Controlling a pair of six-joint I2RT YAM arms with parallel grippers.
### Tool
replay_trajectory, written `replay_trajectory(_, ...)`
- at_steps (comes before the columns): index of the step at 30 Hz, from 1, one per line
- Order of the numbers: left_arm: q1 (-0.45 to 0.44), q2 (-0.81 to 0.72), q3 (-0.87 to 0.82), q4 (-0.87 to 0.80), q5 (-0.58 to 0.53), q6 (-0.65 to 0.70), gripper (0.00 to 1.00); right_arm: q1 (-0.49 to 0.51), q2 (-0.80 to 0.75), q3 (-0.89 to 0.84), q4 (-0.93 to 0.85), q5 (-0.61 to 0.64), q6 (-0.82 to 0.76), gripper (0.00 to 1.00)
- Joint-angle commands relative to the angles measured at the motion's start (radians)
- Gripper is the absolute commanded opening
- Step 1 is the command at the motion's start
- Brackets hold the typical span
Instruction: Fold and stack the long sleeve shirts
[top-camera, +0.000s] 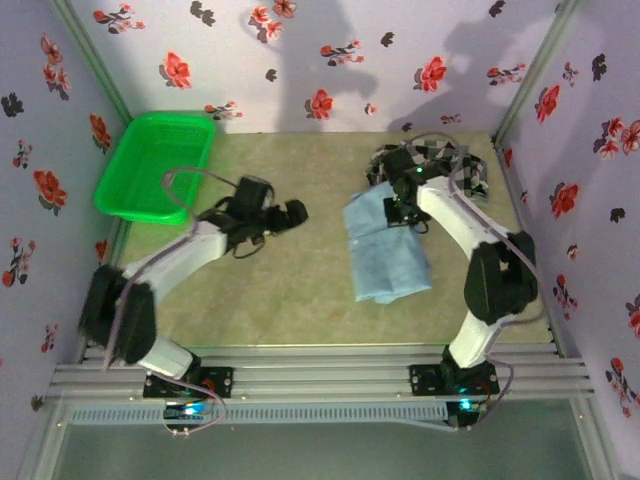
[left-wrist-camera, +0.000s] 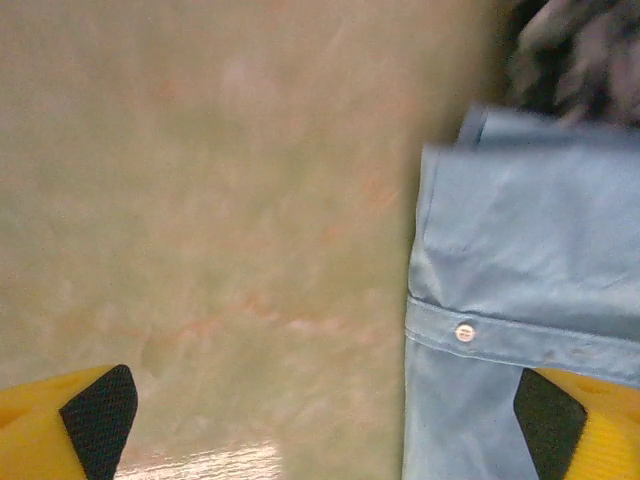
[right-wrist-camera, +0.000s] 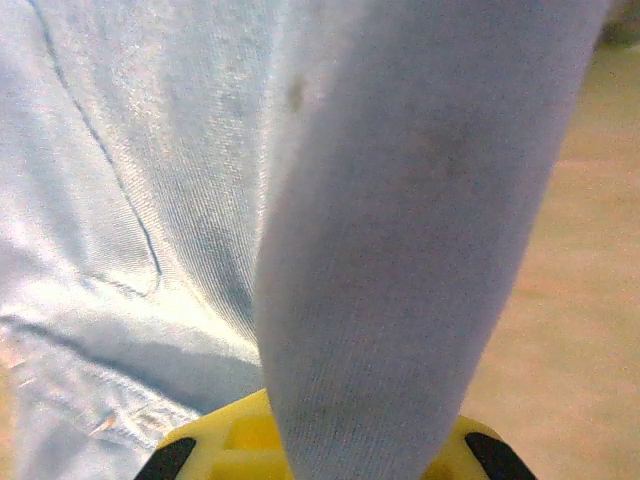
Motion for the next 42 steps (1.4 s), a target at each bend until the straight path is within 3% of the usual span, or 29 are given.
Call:
replay_trajectory(1,0.061,-0.179,0.047,-0.109,-0.041,0.077,1.0,0.042,-0.068,0.083,-0.224,0.42,-0.037,0.0)
replay_trajectory(6,0.126,-0.339,0.066,-0.256,-0.051,0.139,1.0,0.218,0.073,0.172,-0.351,0.512,0.016,0.0)
replay_trajectory(11,0.132,-0.441,-0.041,-0.322,-0.019,0.108,1.0,0.368,0.363,0.219,-0.354,0.376,0.146,0.0)
replay_trajectory(15,0.13,-0.536,-0.158,-0.36,0.004,0.079,1.0,0.453,0.574,0.396,-0.335,0.224,0.211,0.0)
replay_trajectory(17,0.13,-0.586,-0.187,-0.399,-0.001,0.075,1.0,0.481,0.619,0.477,-0.315,0.122,0.236,0.09)
replay_trajectory(18,0.13,-0.611,-0.198,-0.418,-0.004,0.07,1.0,0.485,0.621,0.499,-0.287,0.04,0.253,0.22)
replay_trajectory(20,0.13,-0.655,-0.219,-0.442,-0.005,0.049,1.0,0.484,0.584,0.495,-0.204,-0.161,0.275,0.43)
replay_trajectory(23,0.126,-0.709,-0.263,-0.452,0.019,-0.006,1.0,0.473,0.438,0.396,-0.042,-0.423,0.338,0.63)
replay_trajectory(25,0.113,-0.733,-0.301,-0.439,0.022,-0.041,1.0,0.453,0.34,0.335,0.001,-0.539,0.372,0.69)
replay_trajectory(27,0.096,-0.738,-0.351,-0.4,0.024,-0.086,1.0,0.431,0.227,0.281,0.006,-0.567,0.376,0.71)
replay_trajectory(30,0.041,-0.69,-0.448,-0.208,0.069,-0.193,1.0,0.343,0.073,0.184,-0.009,-0.541,0.372,0.73)
replay_trajectory(34,-0.102,-0.488,-0.494,0.087,0.063,-0.312,1.0,0.152,-0.026,0.047,-0.058,-0.484,0.287,0.71)
replay_trajectory(36,-0.168,-0.367,-0.444,0.15,0.042,-0.324,0.99,0.1,-0.032,-0.01,-0.043,-0.493,0.228,0.67)
replay_trajectory(38,-0.209,-0.239,-0.388,0.197,0.021,-0.34,0.92,0.101,-0.042,-0.067,0.013,-0.553,0.161,0.65)
replay_trajectory(40,-0.219,-0.144,-0.35,0.22,0.002,-0.368,0.77,0.139,-0.053,-0.114,0.074,-0.607,0.131,0.65)
replay_trajectory(42,-0.206,-0.074,-0.335,0.212,-0.026,-0.418,0.63,0.187,-0.044,-0.126,0.092,-0.577,0.084,0.67)
